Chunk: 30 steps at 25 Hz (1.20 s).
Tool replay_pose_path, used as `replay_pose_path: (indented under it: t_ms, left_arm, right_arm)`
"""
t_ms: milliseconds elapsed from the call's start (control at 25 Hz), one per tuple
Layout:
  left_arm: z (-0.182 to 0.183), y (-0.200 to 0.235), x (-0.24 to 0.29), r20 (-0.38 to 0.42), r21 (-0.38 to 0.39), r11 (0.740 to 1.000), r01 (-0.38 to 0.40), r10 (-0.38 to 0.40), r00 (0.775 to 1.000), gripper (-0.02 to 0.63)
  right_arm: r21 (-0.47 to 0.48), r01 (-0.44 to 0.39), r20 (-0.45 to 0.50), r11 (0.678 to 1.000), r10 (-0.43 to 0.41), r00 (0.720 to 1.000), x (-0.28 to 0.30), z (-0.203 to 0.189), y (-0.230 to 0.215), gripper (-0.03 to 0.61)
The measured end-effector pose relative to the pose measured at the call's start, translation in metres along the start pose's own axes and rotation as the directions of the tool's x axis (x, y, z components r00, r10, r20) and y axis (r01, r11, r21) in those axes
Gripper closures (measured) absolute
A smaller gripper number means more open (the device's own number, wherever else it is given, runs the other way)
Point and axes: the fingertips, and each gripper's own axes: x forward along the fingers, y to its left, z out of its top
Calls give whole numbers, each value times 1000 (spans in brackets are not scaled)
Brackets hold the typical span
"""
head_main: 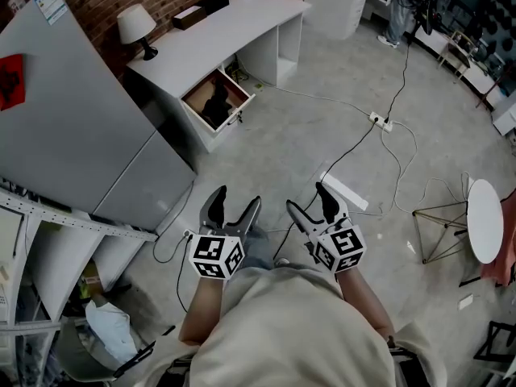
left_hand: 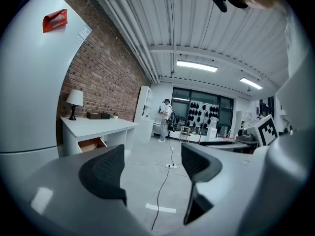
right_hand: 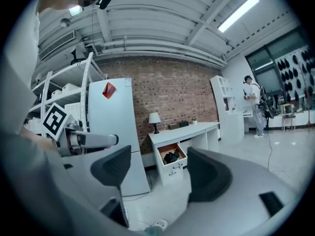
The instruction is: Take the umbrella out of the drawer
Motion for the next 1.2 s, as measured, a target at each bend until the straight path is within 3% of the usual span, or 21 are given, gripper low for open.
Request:
replay_pose_path:
  t_ms: [560,1200]
  left_arm:
    - [20,25,108,-7,-16,998,55,-56,998,264]
    - [77,157,245,-46,0,998,64,-64,997,264]
  right_arm:
    - [1,50,-15,999,-50,999,57,15,-78,221]
    - [-24,55,-33,998,-56,998,239,70,-144,221]
